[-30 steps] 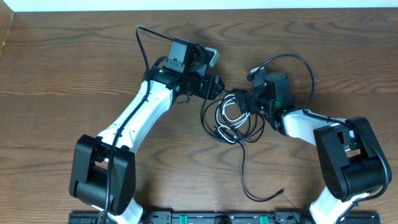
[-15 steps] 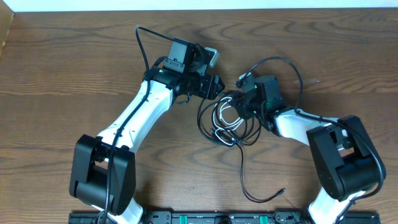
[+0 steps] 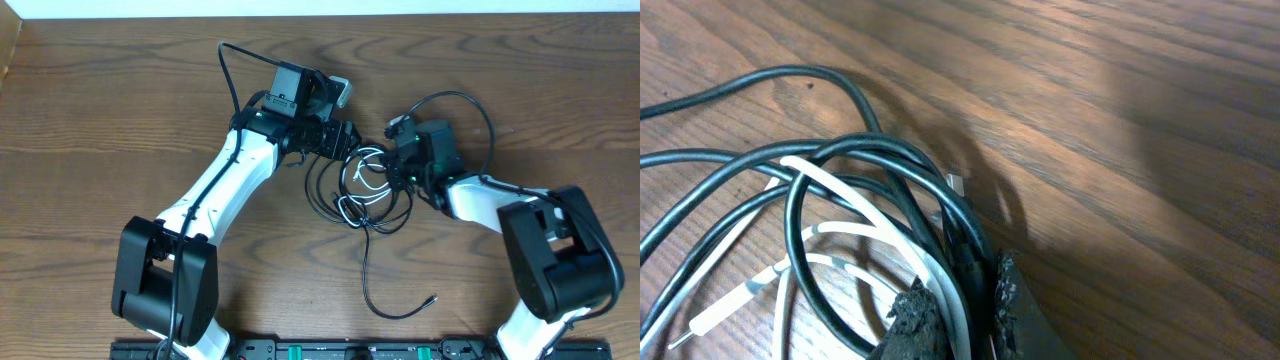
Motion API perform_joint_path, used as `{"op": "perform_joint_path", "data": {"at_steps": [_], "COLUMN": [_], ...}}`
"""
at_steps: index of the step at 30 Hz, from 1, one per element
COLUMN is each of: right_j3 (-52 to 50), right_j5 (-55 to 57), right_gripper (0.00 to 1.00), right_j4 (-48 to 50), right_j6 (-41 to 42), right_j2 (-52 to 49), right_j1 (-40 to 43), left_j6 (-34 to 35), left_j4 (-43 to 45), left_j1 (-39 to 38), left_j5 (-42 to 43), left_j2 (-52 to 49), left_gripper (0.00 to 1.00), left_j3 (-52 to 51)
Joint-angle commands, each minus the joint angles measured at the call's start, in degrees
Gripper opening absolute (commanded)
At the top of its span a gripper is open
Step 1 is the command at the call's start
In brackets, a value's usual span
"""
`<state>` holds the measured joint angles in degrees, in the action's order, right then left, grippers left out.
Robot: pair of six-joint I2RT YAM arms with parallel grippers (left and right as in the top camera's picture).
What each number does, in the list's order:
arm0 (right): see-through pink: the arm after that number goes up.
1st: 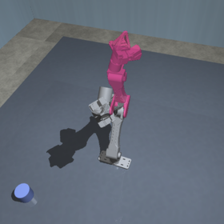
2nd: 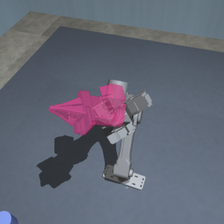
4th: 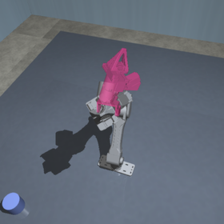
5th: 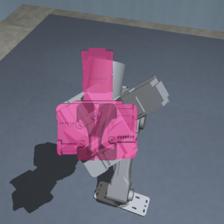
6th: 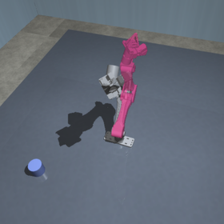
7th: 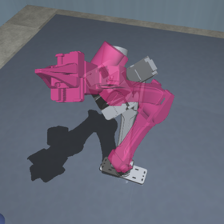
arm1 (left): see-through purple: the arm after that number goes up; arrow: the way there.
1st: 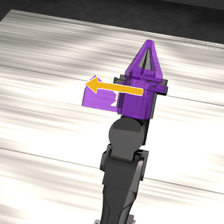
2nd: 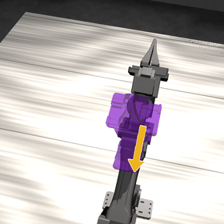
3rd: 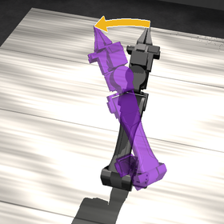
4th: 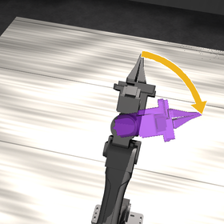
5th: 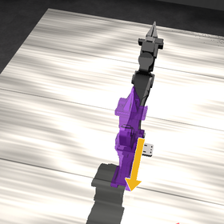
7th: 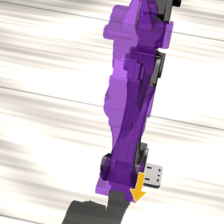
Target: Untangle cables
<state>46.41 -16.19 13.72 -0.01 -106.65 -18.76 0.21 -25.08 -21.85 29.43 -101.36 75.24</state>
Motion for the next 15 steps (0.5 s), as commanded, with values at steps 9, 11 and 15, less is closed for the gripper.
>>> {"op": "perform_joint_path", "data": {"at_steps": [9,11,15], "right_j3": [-0.5,-0.5,-0.5], "right_j5": [-13.3,-14.6,-16.0], "right_gripper": [0.01,0.01,0.01], "right_j4": [1.3,1.1,0.6], "right_j6": [-12.8,-14.7,-18.6], "right_j2": [15.3,16.4,17.2], "right_j1": [2.8,2.8,2.8], "left_j6": [-0.1,-0.1,-0.1], "left_j4": [1.4,1.5,1.4], "left_j1": [0.1,0.1,0.1], "left_j5": [-0.6,-0.6,-0.6], "left_j2": [1.4,1.4,1.4], "left_gripper": [0.63,0.63,0.63], "left_j3": [0.0,0.0,0.0]}}
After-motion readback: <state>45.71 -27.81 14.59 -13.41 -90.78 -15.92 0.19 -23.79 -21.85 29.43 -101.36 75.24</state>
